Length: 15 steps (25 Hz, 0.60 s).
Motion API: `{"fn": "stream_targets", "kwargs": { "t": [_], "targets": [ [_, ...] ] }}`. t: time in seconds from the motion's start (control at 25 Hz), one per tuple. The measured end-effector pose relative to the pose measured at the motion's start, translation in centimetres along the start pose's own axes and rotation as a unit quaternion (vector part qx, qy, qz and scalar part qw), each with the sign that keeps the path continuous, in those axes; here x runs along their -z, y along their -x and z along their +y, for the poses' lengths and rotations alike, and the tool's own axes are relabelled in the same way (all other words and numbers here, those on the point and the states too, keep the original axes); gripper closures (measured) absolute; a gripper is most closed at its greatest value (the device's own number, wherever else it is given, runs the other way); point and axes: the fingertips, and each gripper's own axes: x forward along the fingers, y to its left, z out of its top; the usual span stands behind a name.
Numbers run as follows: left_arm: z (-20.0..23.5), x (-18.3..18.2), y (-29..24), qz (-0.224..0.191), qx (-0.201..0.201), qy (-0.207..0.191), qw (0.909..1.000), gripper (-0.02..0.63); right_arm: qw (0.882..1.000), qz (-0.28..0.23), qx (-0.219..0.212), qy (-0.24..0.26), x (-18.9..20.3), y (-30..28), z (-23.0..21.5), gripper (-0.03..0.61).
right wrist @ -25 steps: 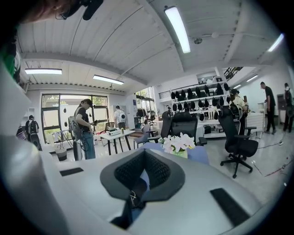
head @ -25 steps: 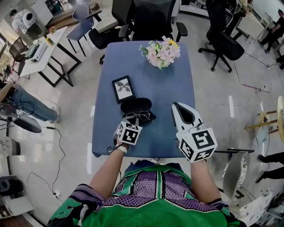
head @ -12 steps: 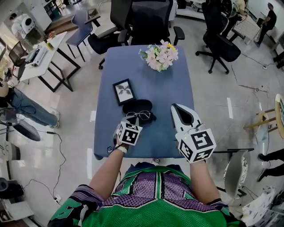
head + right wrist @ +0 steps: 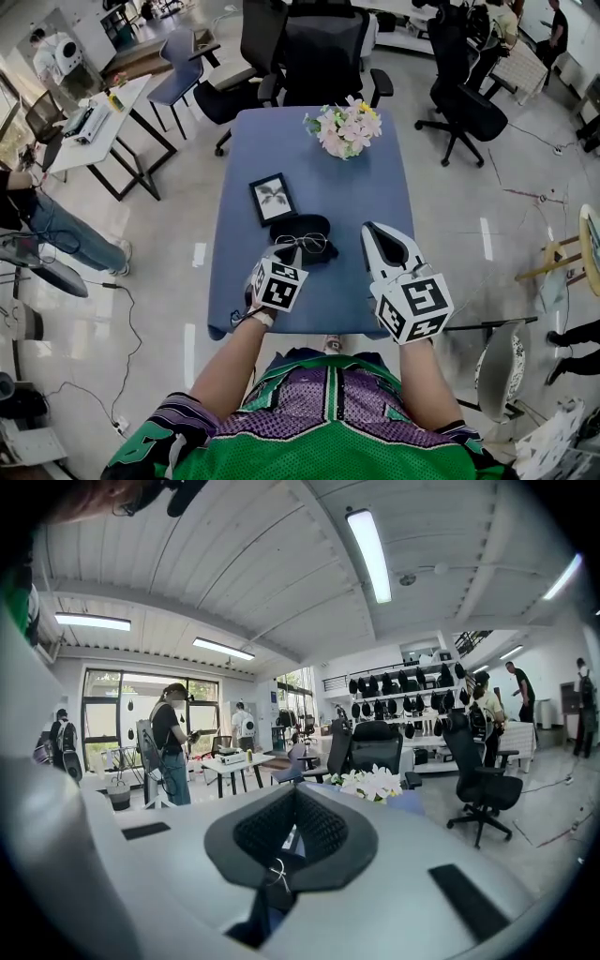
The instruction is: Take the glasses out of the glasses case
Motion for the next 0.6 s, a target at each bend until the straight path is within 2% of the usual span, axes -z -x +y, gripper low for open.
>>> {"fn": "stream_targets", "kwargs": {
  "t": [0.36,0.6],
  "targets": [
    [-0.9,-3.1,4.5,-0.065,0.017,-0.029,0.9973,0.598,1.0,-0.014,0.009,0.003,-1.6,1.0,2.5,0.574],
    [-1.7,-4.0,7.9,-0.097,0.031,-0.037,0.9941,0.598,0.999,-0.016,0.034,0.005,-2.3,2.4,3.1,0.574]
  ]
}}
